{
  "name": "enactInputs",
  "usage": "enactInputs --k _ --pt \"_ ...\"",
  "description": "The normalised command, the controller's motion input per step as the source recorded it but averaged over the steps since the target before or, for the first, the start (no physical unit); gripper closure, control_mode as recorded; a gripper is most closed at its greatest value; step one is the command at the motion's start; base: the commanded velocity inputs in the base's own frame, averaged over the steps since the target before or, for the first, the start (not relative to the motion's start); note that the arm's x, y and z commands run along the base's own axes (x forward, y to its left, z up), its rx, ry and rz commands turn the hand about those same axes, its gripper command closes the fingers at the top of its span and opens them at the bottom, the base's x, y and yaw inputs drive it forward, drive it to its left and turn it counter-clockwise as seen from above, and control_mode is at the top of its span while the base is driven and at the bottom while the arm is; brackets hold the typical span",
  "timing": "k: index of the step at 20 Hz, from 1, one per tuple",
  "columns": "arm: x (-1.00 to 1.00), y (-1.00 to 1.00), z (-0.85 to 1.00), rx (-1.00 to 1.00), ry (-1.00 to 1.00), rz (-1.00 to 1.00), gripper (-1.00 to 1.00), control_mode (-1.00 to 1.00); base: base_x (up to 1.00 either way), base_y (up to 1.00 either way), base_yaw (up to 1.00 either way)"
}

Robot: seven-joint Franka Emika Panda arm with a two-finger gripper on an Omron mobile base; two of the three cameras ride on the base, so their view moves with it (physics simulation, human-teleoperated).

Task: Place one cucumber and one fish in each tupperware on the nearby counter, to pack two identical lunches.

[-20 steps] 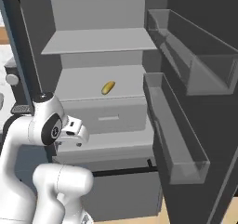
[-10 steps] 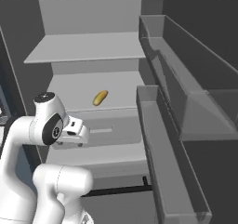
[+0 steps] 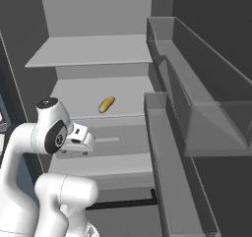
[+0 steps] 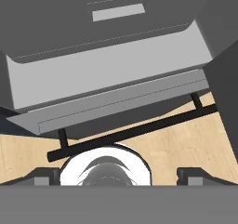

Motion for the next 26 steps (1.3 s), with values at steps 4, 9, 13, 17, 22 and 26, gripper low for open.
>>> enactInputs --k 4,9,13,17,22,26 --pt "0.00 0.00 0.00 0.00 0.00 0.00 -1.00 1.00 0.01 0.00 0.00" --pt "0.00 0.00 0.00 0.00 0.00 0.00 -1.00 1.00 0.00 0.00 0.00" --pt "0.17 0.00 0.00 0.00 -0.10 -0.03 -1.00 -1.00 0.06 0.01 0.00" --pt "0.29 -0.01 0.39 0.00 -0.37 -0.10 -1.00 -1.00 0.00 0.00 0.00" --pt "0.26 0.00 0.66 0.00 -0.35 -0.05 -1.00 -1.00 0.00 0.00 0.00" --pt "0.43 0.00 0.73 0.04 -0.38 -0.01 -1.00 -1.00 0.00 0.00 0.00"
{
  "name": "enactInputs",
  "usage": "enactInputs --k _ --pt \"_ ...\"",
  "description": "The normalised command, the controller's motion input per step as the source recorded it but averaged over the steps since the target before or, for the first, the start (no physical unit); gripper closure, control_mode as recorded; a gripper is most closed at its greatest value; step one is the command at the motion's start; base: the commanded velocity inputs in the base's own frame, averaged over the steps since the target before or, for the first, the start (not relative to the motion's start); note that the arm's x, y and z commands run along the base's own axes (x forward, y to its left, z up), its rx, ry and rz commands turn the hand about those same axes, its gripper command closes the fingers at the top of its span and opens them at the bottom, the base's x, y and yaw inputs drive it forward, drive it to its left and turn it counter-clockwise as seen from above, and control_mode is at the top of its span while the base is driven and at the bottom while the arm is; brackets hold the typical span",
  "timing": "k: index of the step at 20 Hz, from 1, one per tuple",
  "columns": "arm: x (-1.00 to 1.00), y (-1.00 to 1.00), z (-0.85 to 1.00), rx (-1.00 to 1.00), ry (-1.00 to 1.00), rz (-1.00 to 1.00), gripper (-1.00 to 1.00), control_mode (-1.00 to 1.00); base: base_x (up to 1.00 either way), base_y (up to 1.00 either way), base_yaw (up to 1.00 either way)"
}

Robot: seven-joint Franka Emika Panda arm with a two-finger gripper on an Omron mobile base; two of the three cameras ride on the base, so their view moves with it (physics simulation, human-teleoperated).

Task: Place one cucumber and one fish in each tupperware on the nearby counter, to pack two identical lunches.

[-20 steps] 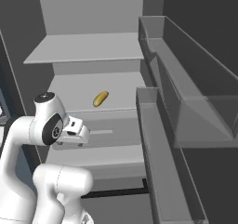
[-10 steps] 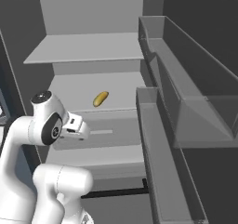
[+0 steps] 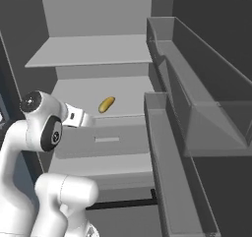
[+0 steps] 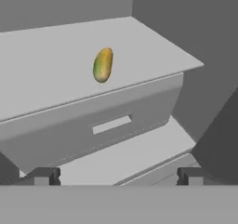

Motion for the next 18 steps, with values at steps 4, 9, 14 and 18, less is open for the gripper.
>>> enactInputs --k 4,9,14,18 --pt "0.66 0.00 0.37 0.01 -0.05 0.01 -1.00 -1.00 0.00 0.00 0.00" --pt "0.86 -0.02 -0.05 0.00 -0.01 0.00 -1.00 -1.00 0.00 0.00 0.00" --pt "0.80 -0.01 -0.05 0.00 0.09 0.00 -1.00 -1.00 0.00 0.00 0.00" --pt "0.83 0.00 -0.21 0.00 0.16 0.00 -1.00 -1.00 0.00 0.00 0.00"
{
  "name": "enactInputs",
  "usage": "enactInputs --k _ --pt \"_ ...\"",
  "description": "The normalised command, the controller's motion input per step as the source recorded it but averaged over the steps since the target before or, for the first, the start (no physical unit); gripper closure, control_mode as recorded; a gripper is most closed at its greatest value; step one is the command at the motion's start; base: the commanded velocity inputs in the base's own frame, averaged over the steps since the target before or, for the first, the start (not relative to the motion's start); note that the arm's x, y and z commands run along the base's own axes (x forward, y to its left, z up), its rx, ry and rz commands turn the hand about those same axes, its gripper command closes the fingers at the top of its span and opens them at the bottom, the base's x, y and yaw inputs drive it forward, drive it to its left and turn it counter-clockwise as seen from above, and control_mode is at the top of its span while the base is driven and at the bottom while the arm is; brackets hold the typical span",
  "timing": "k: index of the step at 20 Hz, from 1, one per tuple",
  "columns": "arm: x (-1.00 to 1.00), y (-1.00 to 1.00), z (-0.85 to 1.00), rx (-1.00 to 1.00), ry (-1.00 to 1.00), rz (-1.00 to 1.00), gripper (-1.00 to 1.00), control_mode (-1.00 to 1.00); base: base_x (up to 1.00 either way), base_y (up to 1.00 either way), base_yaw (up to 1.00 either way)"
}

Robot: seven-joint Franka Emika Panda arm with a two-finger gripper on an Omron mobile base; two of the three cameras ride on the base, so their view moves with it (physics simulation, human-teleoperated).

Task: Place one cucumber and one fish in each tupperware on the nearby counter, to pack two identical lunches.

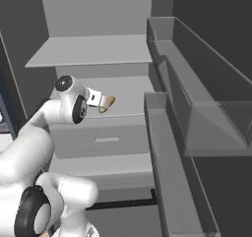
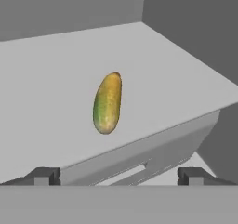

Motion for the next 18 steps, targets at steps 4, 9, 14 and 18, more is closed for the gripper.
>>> enactInputs --k 4,9,14,18 --pt "0.45 0.00 -0.33 0.00 0.05 0.00 -1.00 -1.00 0.00 0.00 0.00" --pt "0.44 0.00 -0.52 0.00 0.05 0.00 -1.00 -1.00 0.00 0.00 0.00" --pt "0.61 0.00 -0.23 0.00 0.00 0.00 -1.00 -1.00 0.00 0.00 0.00" --pt "0.65 0.00 -0.09 0.00 0.06 0.00 -1.00 -1.00 0.00 0.00 0.00"
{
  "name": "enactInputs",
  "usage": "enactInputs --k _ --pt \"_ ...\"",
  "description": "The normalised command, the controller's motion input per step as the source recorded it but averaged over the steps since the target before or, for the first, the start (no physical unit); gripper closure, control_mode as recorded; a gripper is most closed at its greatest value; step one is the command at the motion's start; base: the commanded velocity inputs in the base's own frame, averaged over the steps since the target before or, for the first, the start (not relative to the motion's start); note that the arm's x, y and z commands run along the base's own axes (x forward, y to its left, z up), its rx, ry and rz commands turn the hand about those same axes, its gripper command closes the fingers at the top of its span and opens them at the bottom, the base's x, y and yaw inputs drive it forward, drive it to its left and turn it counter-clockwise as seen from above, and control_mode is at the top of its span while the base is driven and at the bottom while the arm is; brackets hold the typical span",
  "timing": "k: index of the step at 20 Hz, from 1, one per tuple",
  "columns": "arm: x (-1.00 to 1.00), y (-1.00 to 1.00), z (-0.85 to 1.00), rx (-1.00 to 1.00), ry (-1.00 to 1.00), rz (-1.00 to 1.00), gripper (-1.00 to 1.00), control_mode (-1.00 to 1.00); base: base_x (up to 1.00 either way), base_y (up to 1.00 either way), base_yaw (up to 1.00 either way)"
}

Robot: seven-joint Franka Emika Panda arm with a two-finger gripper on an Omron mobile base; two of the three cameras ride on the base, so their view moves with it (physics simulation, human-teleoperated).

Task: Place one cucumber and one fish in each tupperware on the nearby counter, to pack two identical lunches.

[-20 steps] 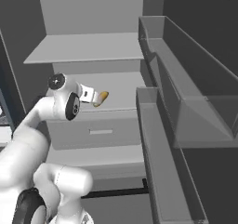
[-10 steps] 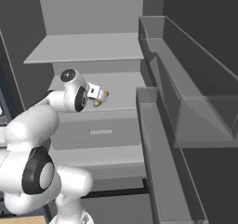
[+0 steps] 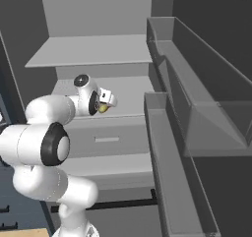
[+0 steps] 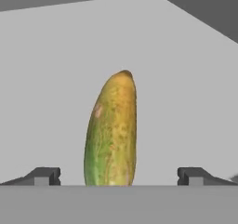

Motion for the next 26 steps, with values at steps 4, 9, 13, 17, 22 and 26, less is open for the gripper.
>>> enactInputs --k 4,9,13,17,22,26 --pt "0.40 0.00 -0.17 0.00 0.16 0.00 -1.00 -1.00 0.00 0.00 0.00" --pt "0.32 0.00 -0.32 0.00 0.12 0.00 -1.00 -1.00 0.00 0.00 0.00" --pt "0.27 -0.03 -0.37 0.00 0.08 0.00 -1.00 -1.00 0.00 0.00 0.00" --pt "0.00 0.00 -0.37 0.00 0.14 0.00 1.00 -1.00 0.00 0.00 0.00" --pt "-0.23 0.00 -0.36 0.03 0.03 -0.01 1.00 -1.00 0.00 0.00 0.00" --pt "-0.75 0.00 -0.02 0.03 -0.09 -0.01 1.00 -1.00 0.00 0.00 0.00"
